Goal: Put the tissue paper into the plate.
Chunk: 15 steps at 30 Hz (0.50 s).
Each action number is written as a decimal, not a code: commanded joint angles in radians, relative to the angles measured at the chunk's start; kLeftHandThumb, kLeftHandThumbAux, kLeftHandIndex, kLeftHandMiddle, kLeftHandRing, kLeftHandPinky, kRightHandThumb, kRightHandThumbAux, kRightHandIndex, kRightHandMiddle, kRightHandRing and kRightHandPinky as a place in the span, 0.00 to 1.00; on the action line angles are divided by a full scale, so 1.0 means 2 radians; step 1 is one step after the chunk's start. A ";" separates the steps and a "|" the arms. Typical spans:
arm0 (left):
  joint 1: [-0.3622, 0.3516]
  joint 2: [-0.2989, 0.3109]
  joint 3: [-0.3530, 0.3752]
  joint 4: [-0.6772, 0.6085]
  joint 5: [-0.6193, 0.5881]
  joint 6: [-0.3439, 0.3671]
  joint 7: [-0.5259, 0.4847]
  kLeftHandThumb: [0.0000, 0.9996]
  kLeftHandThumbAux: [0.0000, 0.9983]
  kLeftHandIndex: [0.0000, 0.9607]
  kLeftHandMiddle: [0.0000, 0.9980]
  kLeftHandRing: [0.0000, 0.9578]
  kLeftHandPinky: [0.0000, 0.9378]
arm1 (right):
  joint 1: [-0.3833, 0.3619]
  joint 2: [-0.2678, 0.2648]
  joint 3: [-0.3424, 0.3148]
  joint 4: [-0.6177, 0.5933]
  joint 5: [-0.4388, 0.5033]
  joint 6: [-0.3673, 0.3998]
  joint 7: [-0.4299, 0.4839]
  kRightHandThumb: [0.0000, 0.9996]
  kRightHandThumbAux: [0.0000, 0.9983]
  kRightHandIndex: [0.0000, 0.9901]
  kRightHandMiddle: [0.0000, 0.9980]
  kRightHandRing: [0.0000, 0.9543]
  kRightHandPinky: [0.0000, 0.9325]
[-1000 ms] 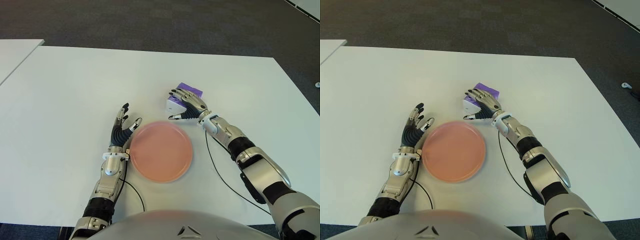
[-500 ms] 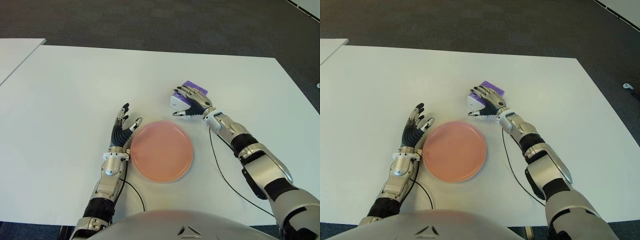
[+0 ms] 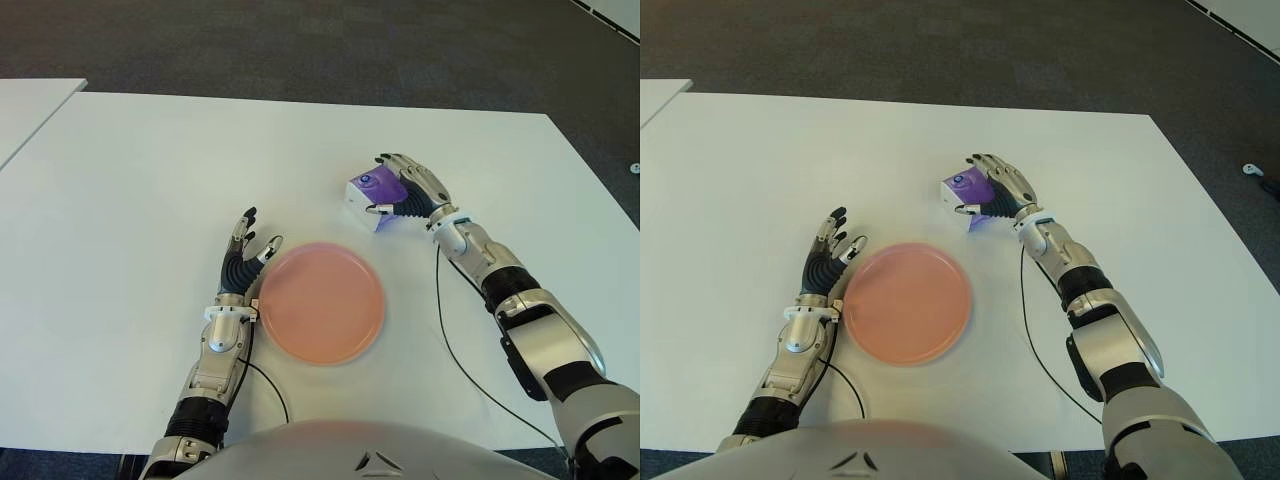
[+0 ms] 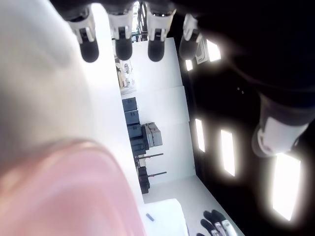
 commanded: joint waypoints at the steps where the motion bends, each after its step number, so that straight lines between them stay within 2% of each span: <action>1: 0.010 0.002 -0.001 0.012 0.003 0.003 0.002 0.00 0.51 0.00 0.00 0.00 0.00 | 0.019 -0.015 -0.020 -0.038 0.019 0.000 0.023 0.28 0.41 0.00 0.00 0.00 0.00; 8: 0.009 0.001 0.001 0.015 -0.004 0.006 -0.003 0.00 0.52 0.00 0.00 0.00 0.00 | 0.030 -0.021 -0.047 -0.073 0.036 0.010 0.039 0.26 0.39 0.00 0.00 0.00 0.00; 15: 0.010 0.000 0.000 0.014 -0.008 0.006 -0.006 0.00 0.53 0.00 0.00 0.00 0.00 | 0.035 -0.020 -0.060 -0.088 0.035 0.015 0.035 0.24 0.37 0.00 0.00 0.00 0.00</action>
